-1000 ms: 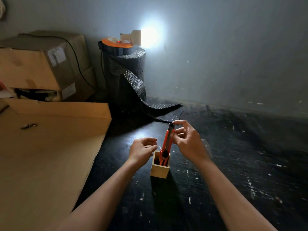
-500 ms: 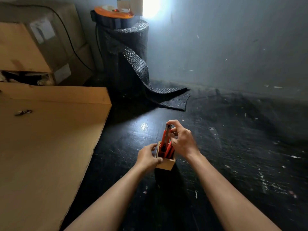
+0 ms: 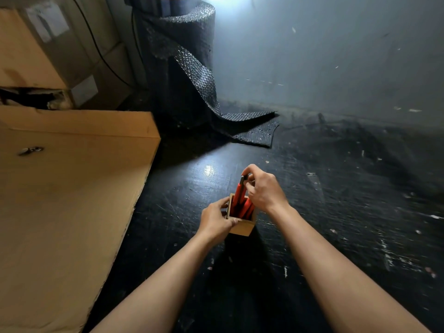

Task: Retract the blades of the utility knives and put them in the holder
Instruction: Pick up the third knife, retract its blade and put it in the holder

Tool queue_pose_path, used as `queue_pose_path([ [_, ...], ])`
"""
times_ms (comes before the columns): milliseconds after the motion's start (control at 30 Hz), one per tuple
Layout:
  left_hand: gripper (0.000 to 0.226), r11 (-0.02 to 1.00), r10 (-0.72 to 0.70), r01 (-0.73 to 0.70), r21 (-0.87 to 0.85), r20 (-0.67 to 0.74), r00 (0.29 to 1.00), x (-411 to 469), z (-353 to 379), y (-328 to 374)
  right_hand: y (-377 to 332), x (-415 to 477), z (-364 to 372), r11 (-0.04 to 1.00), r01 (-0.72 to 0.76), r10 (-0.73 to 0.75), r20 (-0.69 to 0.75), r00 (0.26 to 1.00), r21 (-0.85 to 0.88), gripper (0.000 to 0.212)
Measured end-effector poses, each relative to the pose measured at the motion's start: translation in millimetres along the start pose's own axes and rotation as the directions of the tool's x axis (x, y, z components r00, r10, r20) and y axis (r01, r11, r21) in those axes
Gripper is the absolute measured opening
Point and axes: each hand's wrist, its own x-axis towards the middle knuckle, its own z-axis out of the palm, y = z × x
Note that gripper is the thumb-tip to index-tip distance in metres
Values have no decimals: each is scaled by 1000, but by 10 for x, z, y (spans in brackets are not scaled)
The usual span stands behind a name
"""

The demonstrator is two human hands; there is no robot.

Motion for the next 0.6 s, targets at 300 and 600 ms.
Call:
queue_pose_path([
  [300, 71, 1000, -16, 16, -22, -25, 1000, -8, 39, -17, 4, -9, -80, 999, -33, 36, 154, 987, -19, 28],
  [600, 57, 1000, -4, 3, -20, -36, 999, -30, 36, -11, -62, -143, -250, 1000, -9, 10, 88, 996, -14, 23],
])
